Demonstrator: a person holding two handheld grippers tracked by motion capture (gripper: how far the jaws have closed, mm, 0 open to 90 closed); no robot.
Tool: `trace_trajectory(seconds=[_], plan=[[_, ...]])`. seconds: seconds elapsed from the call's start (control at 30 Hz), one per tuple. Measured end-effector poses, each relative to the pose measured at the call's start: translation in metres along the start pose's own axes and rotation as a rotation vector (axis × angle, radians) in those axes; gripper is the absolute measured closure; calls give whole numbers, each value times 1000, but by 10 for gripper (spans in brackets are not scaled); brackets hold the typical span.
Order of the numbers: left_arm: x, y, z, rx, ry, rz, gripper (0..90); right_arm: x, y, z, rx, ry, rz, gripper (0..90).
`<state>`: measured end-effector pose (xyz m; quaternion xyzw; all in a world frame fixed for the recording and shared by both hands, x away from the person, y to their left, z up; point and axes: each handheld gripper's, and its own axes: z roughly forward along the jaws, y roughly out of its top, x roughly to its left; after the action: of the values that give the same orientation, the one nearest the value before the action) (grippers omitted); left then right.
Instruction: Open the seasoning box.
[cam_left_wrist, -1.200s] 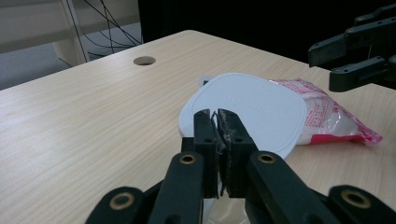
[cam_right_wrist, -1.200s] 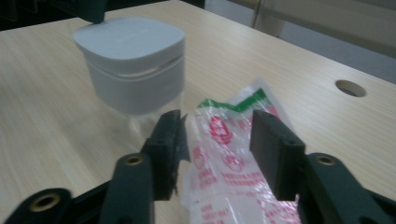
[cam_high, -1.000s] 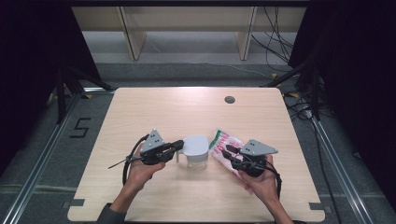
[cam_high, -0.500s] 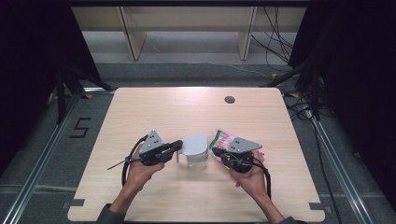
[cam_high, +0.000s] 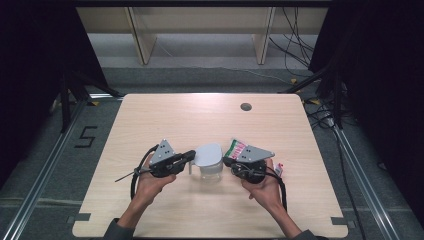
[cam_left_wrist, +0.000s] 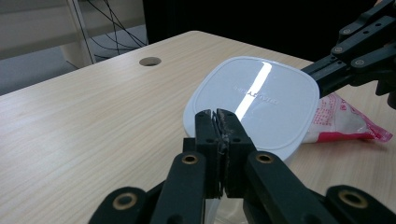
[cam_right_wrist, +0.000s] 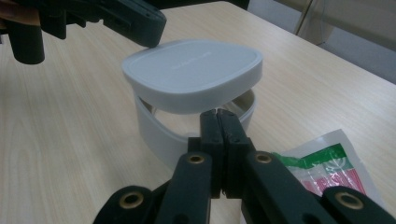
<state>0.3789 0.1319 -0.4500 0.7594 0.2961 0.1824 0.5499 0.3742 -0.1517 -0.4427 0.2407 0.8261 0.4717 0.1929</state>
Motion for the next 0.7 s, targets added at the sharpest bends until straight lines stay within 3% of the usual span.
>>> trace_trajectory(seconds=[0.07,0.17,0.27,0.33,0.53,0.6,0.7], plan=[[0,0,0,1,0,2,875,0,2,0,-15,-15,11,900],[1,-1,0,-10,-7,-19,863,-2,2,1,-7,18,8,900],[2,-1,-1,-6,-3,-18,828,-1,2,2,-3,18,14,900],[2,0,-3,-20,-9,-34,774,0,5,2,-6,15,-3,900],[1,-2,-13,-14,-37,-22,501,5,14,4,-25,17,-33,900],[1,-6,-17,1,-7,-14,461,6,16,4,-21,28,-27,900],[1,-9,-22,21,-7,-22,395,9,18,7,-34,27,-32,900]])
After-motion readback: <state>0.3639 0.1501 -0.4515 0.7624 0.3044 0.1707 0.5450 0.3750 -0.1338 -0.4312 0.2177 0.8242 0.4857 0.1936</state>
